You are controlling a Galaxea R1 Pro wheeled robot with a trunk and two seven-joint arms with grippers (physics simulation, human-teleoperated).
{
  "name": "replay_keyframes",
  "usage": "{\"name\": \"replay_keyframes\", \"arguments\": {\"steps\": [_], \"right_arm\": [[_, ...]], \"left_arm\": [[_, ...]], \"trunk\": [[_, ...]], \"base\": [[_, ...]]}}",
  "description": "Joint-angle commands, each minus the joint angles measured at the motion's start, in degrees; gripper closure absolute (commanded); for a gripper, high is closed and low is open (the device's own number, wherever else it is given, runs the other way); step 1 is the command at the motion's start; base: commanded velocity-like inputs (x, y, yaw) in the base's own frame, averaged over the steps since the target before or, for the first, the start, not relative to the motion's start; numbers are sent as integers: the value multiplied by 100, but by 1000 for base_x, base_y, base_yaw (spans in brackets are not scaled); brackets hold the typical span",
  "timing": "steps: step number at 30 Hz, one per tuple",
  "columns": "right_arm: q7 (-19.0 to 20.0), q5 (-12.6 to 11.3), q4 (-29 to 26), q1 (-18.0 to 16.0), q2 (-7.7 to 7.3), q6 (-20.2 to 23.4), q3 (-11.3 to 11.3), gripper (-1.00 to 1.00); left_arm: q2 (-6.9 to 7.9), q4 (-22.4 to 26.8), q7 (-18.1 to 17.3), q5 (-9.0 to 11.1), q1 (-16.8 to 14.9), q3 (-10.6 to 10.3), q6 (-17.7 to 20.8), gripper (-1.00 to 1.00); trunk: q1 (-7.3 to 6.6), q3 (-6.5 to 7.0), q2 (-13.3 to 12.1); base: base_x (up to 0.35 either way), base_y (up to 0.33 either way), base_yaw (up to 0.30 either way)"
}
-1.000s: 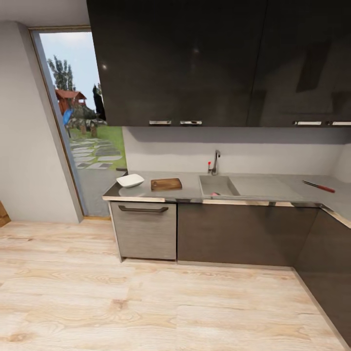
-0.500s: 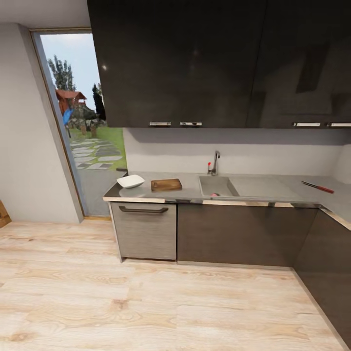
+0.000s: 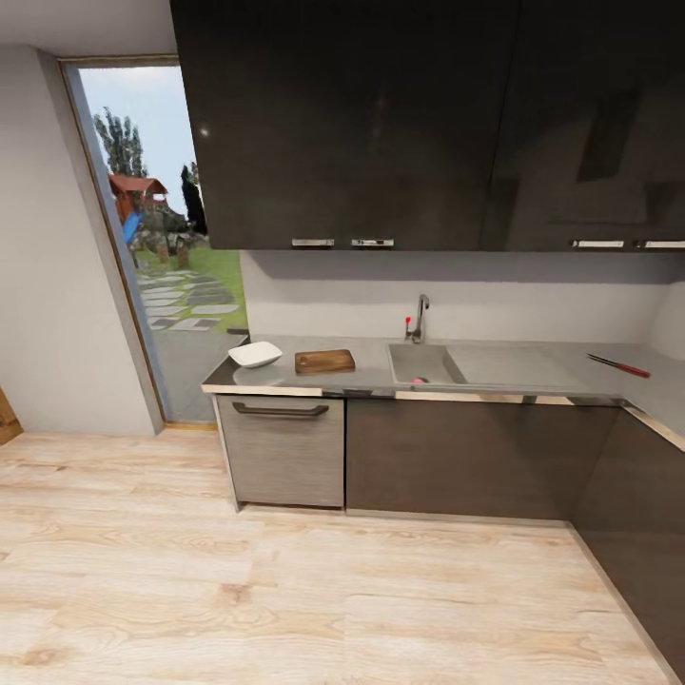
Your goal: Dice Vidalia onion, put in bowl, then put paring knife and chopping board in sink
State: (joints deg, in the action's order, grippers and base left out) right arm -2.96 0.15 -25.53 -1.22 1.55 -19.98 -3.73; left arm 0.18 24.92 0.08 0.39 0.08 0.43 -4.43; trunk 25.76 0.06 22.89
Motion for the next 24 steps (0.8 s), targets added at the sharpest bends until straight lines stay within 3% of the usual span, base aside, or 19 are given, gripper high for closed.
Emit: {"name": "replay_keyframes", "arguments": {"steps": [1, 7, 19, 24], "right_arm": [[6, 2, 5, -1, 4, -21, -25, -100], [6, 2, 5, -1, 4, -23, -26, -100], [6, 2, 5, -1, 3, -24, -27, -100], [6, 2, -3, -1, 5, -24, -24, -100]], "left_arm": [[8, -86, 1, 1, 1, 3, -14, -100], [90, -504, -1, -3, 1, -5, -14, -100], [214, -2413, -5, -9, 1, -25, -6, -100], [218, -2590, -6, -16, 1, -18, -5, -100]], "trunk": [[2, -1, 3], [2, -1, 3], [2, -1, 3], [2, -1, 3]], "base": [[0, 0, 0], [0, 0, 0], [0, 0, 0], [0, 0, 0]]}}
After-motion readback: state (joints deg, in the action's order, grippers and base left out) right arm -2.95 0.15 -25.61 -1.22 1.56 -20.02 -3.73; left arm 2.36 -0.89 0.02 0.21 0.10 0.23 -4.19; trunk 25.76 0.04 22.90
